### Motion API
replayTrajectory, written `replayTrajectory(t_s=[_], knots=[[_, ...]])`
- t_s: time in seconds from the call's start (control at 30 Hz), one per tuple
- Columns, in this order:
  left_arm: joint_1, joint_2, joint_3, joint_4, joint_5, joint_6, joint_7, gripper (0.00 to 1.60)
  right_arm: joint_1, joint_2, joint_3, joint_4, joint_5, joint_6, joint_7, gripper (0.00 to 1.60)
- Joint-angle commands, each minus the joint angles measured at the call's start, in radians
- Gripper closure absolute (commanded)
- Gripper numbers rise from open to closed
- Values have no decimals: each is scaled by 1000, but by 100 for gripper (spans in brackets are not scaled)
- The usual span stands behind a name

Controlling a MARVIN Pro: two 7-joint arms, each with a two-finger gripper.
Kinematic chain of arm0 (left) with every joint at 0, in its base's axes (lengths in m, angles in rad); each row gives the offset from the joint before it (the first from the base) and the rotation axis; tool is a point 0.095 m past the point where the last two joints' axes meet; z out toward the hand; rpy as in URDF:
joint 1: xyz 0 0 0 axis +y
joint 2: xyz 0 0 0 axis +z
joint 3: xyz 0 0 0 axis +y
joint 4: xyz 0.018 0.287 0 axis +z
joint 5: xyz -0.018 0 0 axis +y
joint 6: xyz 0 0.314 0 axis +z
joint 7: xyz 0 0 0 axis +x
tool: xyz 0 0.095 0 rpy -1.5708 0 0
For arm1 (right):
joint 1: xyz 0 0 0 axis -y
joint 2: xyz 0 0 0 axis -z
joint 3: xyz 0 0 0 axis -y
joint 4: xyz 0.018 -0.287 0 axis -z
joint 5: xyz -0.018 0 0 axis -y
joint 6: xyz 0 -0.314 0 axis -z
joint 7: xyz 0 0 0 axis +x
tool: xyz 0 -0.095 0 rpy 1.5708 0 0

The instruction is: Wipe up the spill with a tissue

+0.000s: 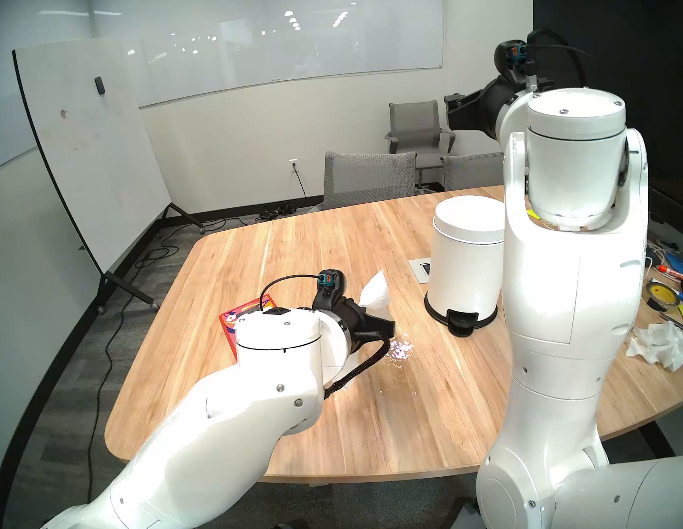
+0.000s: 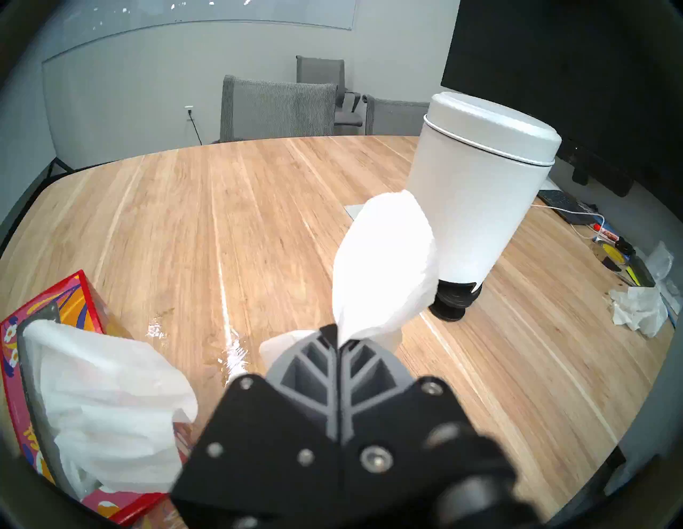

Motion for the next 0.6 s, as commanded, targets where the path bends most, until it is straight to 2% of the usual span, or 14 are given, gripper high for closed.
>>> replayTrajectory(t_s=[0.0, 0.2, 0.23, 0.37, 0.4, 0.5, 0.57], knots=[[-7, -5, -3, -13, 1, -2, -1, 160, -111, 12, -14, -100, -9, -3, 36, 0], [-6, -4, -3, -13, 2, -2, -3, 160, -171, 47, -45, -169, -20, -3, 81, 0], [-6, -4, -3, -13, 3, -2, -4, 160, -205, 62, -53, -195, -21, -3, 90, 0], [-6, -4, -3, -12, 3, -2, -5, 160, -238, 79, -66, -228, -27, -3, 119, 0], [-6, -4, -3, -12, 4, -2, -5, 160, -266, 91, -72, -243, -29, -3, 127, 0], [-6, -4, -3, -12, 5, -2, -6, 160, -292, 102, -77, -244, -35, -3, 148, 0], [-6, -4, -3, -12, 5, -2, -7, 160, -336, 119, -82, -244, -39, -3, 162, 0]])
